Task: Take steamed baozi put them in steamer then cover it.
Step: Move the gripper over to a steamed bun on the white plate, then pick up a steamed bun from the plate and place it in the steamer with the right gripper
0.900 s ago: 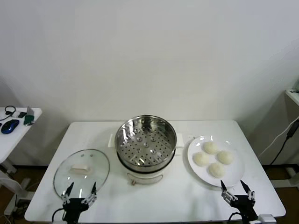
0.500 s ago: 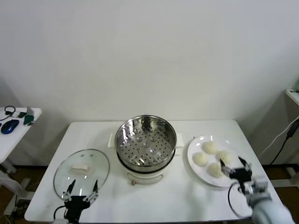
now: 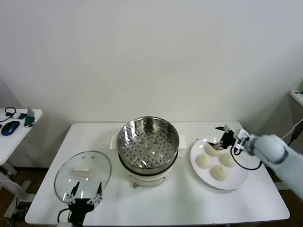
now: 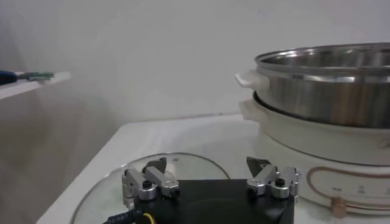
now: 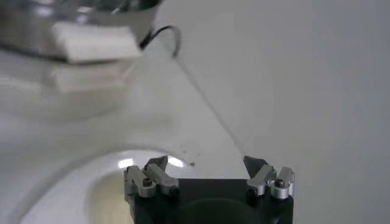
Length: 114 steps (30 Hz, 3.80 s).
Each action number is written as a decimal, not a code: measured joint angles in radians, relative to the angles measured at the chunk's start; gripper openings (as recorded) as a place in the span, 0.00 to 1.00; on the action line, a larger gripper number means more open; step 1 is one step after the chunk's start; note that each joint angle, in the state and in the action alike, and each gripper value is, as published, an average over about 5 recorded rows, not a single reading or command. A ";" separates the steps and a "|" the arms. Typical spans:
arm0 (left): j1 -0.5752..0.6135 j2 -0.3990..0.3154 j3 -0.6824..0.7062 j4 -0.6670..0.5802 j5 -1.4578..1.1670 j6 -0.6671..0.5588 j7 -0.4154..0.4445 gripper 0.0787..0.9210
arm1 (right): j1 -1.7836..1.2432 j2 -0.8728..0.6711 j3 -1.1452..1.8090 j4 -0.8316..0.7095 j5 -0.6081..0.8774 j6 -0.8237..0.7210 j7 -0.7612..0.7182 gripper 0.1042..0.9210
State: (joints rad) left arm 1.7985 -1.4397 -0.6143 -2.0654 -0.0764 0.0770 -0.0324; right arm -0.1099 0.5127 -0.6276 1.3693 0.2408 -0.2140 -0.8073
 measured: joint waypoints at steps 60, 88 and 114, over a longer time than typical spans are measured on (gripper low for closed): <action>0.014 -0.028 0.006 0.034 0.026 -0.046 -0.004 0.88 | 0.367 0.392 -0.472 -0.497 -0.147 0.160 -0.262 0.74; 0.009 -0.029 0.002 0.011 0.063 -0.067 -0.008 0.88 | 0.934 0.714 -0.842 -0.154 -0.005 0.532 -0.233 0.74; -0.005 -0.032 0.004 0.023 0.066 -0.078 -0.011 0.88 | 0.638 0.911 -0.829 -0.433 -0.325 0.673 -0.071 0.75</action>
State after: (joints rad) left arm 1.7930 -1.4720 -0.6100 -2.0426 -0.0101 -0.0012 -0.0431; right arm 0.5277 1.4234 -1.4565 0.9358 -0.0844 0.4593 -0.8787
